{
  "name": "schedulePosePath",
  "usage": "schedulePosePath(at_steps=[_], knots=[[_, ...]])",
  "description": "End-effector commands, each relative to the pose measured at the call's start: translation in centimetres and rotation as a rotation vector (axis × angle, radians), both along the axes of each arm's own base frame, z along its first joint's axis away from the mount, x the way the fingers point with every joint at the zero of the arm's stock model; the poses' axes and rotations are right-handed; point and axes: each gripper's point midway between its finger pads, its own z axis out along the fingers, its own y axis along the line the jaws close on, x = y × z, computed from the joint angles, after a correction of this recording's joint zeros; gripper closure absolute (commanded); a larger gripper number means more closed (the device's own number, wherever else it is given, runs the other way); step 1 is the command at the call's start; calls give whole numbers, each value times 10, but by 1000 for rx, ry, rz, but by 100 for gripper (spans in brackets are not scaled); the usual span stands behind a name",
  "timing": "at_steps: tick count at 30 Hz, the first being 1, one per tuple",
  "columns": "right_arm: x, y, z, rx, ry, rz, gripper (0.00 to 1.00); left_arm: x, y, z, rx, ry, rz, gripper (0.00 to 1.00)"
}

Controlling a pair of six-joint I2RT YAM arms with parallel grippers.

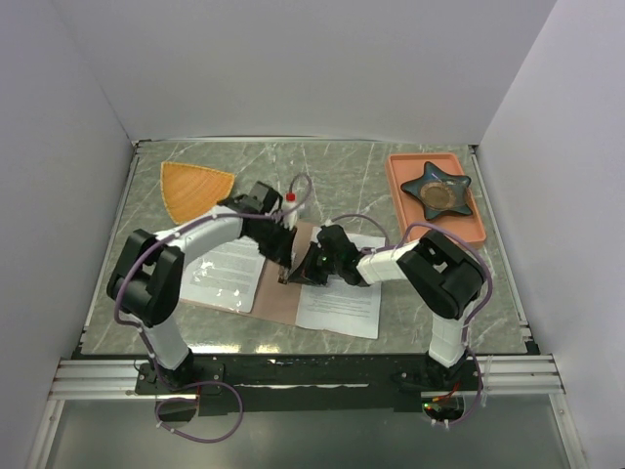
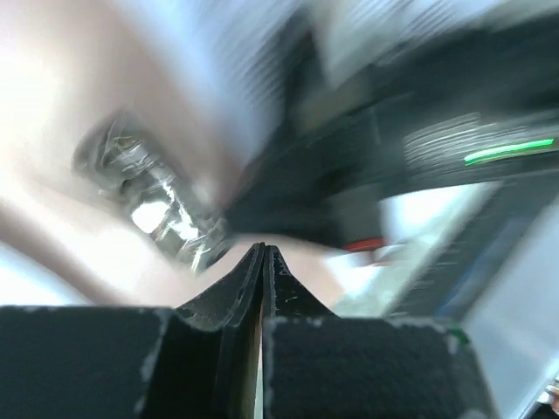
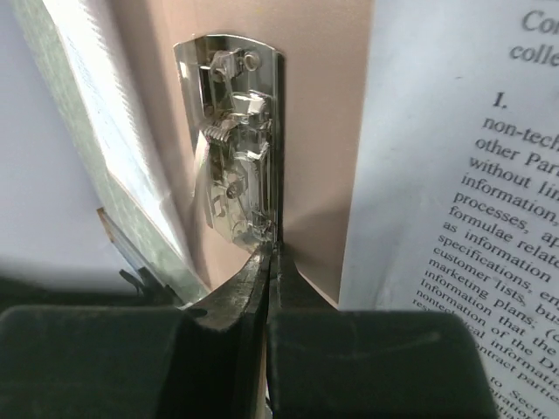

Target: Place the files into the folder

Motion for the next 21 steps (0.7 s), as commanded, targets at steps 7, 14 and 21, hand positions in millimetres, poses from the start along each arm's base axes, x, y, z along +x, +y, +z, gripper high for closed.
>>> schedulePosePath(at_steps=[7, 14, 21], knots=[[-66, -83, -95, -417, 206, -1, 100, 46, -8, 132, -303, -197, 24, 89], [-45, -94, -65, -429, 109, -20, 100, 69, 53, 45, -33, -236, 156, 89], [0, -88, 13, -355, -89, 17, 95, 60, 71, 2, 65, -230, 167, 90]])
